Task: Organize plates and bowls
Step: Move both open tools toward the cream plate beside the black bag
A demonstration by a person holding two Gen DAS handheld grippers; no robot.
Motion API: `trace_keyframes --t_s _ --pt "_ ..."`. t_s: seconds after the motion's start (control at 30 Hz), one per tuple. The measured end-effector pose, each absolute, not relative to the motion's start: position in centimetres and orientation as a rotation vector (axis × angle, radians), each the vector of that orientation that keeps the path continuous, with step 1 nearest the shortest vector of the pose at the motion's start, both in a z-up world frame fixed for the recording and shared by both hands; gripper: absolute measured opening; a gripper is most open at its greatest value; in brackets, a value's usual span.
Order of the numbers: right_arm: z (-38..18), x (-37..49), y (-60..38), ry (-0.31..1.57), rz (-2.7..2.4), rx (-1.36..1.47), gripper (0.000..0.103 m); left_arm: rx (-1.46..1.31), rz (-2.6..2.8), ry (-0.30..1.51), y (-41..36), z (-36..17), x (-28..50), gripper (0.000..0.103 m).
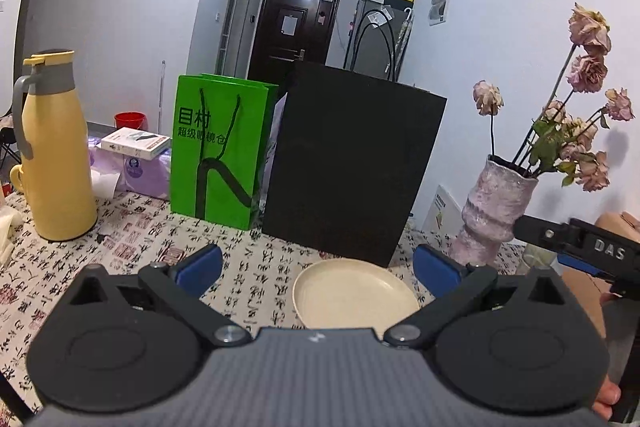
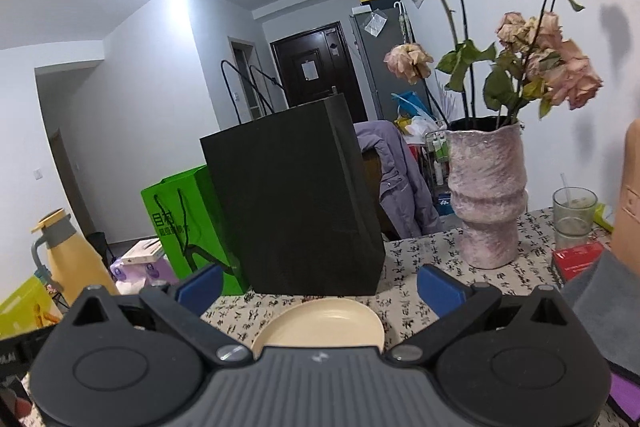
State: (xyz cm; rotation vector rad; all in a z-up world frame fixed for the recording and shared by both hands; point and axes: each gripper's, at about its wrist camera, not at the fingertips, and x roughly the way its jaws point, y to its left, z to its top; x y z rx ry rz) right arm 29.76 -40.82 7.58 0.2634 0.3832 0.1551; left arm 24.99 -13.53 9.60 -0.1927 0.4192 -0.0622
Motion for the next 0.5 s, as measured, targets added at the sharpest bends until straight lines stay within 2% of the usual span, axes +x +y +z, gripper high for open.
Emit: trace_keyframes --t_s 0.17,0.5 --pt "7.3 32.4 -40.9 0.394 0.155 0.279 0.103 -0.182 -0.044 0.416 -14.3 9.6 26.2 0.103" --pt "3.1 34.6 -44.5 0.458 0.146 0.401 0.103 -0.181 -0.014 0.448 -15.8 8.4 28.1 0.103"
